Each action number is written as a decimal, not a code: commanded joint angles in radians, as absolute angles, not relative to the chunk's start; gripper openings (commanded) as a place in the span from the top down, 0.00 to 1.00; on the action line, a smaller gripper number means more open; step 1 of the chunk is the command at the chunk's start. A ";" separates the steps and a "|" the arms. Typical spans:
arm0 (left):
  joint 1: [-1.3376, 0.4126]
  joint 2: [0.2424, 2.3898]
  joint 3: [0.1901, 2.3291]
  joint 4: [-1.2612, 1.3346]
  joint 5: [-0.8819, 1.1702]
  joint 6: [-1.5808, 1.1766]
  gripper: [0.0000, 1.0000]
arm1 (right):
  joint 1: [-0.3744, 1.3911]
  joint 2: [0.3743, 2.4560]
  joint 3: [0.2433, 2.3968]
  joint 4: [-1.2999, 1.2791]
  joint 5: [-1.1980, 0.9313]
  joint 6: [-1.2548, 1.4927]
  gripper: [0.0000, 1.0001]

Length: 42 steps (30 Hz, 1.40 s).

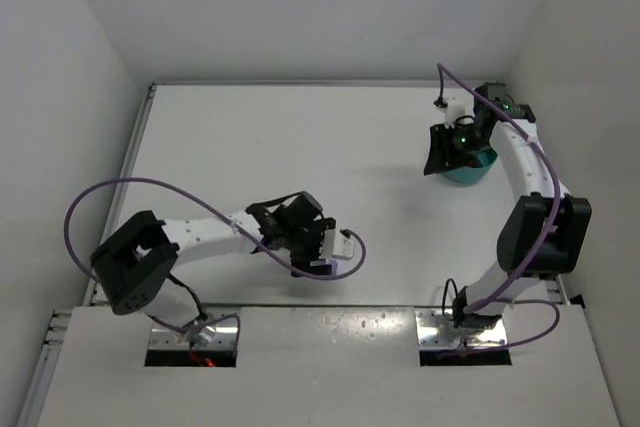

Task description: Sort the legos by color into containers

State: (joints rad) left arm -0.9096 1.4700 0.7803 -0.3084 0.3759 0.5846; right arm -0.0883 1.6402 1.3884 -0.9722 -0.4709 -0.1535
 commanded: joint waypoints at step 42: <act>-0.732 1.427 1.107 -0.166 0.446 0.212 0.84 | 0.005 1.806 1.523 -1.150 -1.141 -0.126 0.44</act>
State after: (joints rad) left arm -0.7315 1.3975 1.0603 -0.1841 0.3927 0.2813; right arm -0.0341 1.8660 1.5307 -1.1610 -1.0740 -0.1390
